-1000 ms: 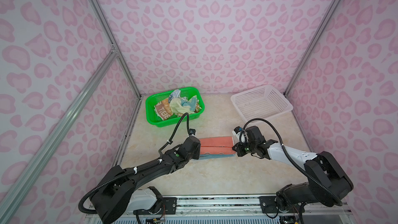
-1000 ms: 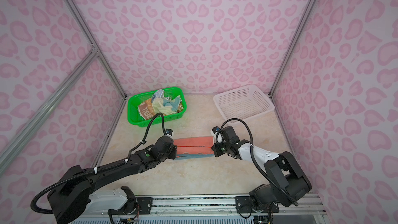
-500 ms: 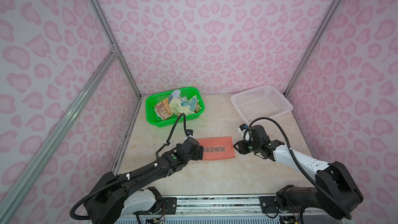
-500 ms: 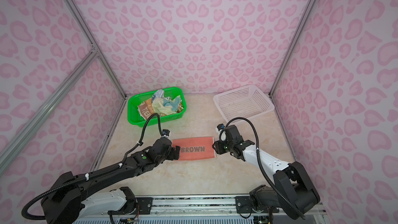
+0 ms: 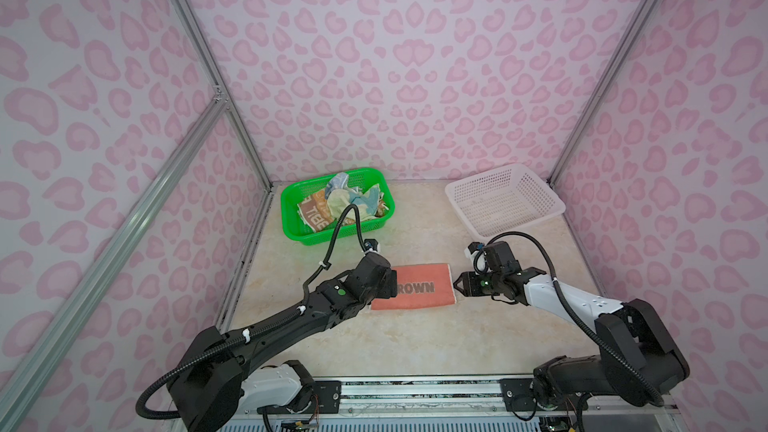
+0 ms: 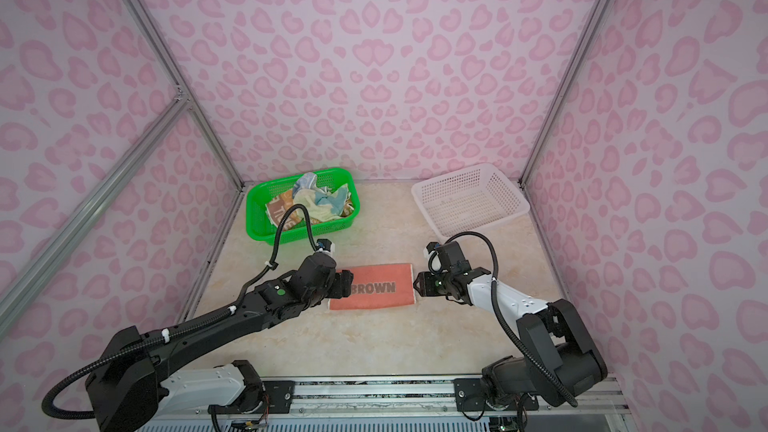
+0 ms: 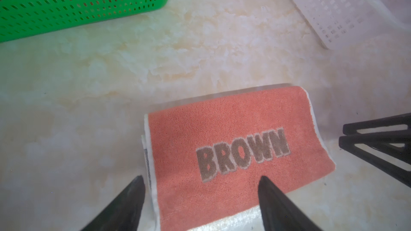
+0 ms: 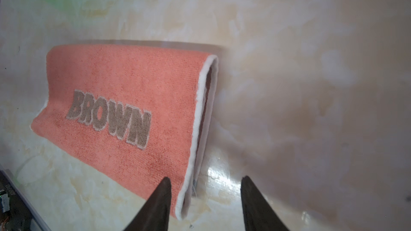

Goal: Fold and stack the towels
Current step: 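Grasp the folded coral towel's end with the right gripper while the left releases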

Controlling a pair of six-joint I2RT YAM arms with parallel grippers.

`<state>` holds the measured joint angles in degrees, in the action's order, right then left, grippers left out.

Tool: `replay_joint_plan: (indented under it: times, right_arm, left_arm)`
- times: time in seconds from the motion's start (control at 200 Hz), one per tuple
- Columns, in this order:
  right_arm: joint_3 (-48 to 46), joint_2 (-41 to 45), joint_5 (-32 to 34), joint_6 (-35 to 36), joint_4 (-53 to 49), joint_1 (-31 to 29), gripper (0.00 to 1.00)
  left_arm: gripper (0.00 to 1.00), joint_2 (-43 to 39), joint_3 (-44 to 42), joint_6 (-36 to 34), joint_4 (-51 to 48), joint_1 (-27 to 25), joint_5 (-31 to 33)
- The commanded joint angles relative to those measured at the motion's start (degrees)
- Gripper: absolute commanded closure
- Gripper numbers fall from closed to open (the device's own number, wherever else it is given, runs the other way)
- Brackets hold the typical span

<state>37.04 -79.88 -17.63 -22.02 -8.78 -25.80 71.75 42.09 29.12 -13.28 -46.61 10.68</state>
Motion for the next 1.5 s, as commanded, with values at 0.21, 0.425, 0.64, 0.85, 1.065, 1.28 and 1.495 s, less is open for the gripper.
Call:
replay_joint_plan:
  times: [0.21,0.425,0.64,0.85,1.065,1.28,1.495]
  right_arm:
    - [-1.8,-3.6,-5.0,-2.6,5.5,0.1,0.49]
    - [-3.2,-6.9,-6.6,-4.4,9.0,0.0,0.49]
    - [-3.5,-10.8,-6.9,-6.0,13.2,-1.3,0.5]
    - [-3.4,-16.9,-8.6,-7.9,20.0,-1.8,0.57]
    - [-1.0,-22.9,-9.9,-9.0,24.3,-3.5,0.7]
    - [2.8,-21.5,-7.8,-5.6,21.3,-3.7,1.0]
    - [14.9,-18.0,-0.6,6.8,2.9,-3.8,1.0]
  left_arm:
    - [0.22,7.3,-3.3,4.8,5.9,0.0,-4.1]
    - [0.22,9.7,-6.7,5.5,8.3,0.0,-4.1]
    - [0.22,12.1,-7.2,5.2,8.8,0.0,-4.1]
    - [0.22,12.9,-6.8,4.8,8.6,0.0,-4.4]
    - [0.21,13.0,-7.1,5.0,9.0,0.0,-4.8]
    - [0.16,11.6,-7.2,4.9,8.7,0.0,-4.1]
    - [0.02,8.2,-6.5,3.5,8.1,0.1,-2.4]
